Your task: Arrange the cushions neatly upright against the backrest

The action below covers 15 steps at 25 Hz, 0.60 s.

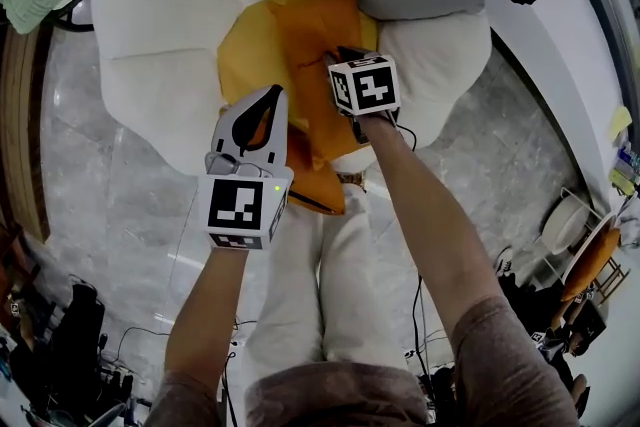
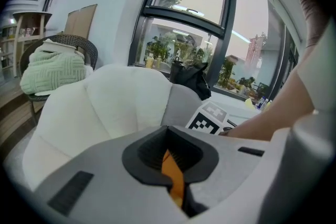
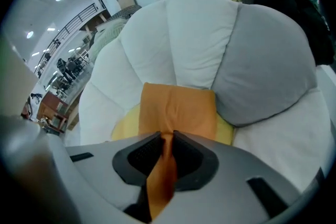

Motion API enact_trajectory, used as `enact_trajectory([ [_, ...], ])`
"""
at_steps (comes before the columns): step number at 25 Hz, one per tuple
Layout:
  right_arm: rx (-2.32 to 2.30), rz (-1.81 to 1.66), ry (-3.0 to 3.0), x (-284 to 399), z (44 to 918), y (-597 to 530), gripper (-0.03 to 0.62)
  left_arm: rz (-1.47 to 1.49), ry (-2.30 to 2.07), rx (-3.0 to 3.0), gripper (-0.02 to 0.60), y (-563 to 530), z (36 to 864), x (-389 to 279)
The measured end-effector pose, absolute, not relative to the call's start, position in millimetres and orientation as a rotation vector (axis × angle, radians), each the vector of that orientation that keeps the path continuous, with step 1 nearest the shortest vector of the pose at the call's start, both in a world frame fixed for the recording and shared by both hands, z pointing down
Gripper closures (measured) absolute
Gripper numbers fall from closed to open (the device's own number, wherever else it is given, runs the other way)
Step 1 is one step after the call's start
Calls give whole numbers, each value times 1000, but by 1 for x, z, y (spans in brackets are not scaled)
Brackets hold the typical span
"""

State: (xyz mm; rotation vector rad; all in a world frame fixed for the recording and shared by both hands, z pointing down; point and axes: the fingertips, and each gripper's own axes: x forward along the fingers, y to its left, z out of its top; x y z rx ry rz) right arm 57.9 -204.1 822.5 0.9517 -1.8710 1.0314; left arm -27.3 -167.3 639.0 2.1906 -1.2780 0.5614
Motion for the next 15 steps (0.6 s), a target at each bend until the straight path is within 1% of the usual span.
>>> enact_trajectory([
  [1, 946, 1029, -1862, 59, 822, -203, 529, 564, -1273, 2188, 577, -166, 641, -26],
  [3, 935, 1015, -1861, 60, 822, -202, 548, 562, -1271, 2180, 577, -164, 643, -25],
  [9, 1007, 989, -1891, 65, 806, -198, 548, 555, -1261, 2182, 577, -165, 640, -20],
  [15, 1119, 924, -1962, 75, 761, -199, 548, 557, -1250, 2202, 575, -168, 622, -13],
])
